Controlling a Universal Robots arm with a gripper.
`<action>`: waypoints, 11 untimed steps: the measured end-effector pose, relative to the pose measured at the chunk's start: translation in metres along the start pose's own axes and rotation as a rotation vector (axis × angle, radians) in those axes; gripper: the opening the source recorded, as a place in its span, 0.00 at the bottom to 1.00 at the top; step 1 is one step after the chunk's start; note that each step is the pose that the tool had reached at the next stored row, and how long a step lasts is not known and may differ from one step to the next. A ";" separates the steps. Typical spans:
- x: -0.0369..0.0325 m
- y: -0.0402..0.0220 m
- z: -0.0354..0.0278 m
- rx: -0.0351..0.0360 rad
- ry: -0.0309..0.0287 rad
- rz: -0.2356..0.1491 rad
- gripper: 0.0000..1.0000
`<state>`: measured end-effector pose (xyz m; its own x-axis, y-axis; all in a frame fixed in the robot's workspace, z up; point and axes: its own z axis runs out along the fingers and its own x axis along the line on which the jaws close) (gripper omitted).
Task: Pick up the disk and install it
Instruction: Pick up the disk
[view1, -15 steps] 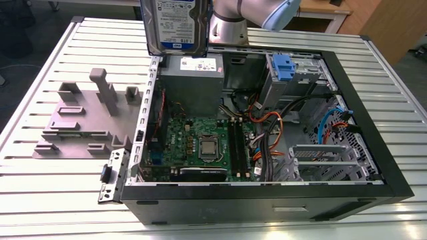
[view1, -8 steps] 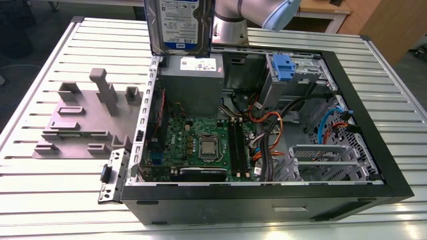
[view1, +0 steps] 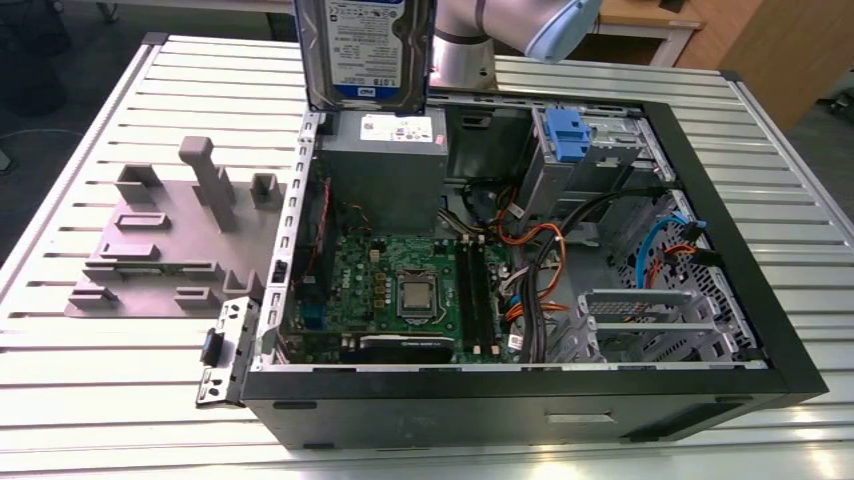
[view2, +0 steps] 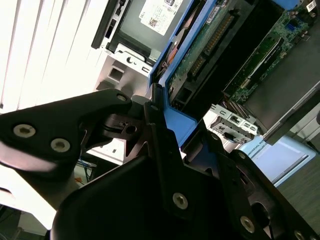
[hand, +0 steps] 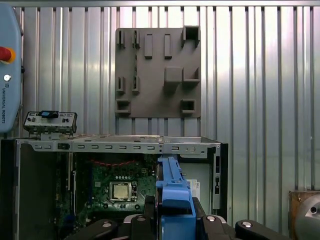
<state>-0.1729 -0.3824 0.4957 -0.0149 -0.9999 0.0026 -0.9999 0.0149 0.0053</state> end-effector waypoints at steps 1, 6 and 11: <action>0.0000 -0.0006 0.0000 0.0000 0.0000 0.000 0.36; 0.0000 -0.0028 0.0000 0.0000 0.0000 0.000 0.36; -0.0001 -0.0051 0.0000 0.0000 0.0000 0.000 0.36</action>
<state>-0.1678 -0.3824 0.4957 -0.0149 -0.9999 0.0026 -0.9999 0.0149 0.0052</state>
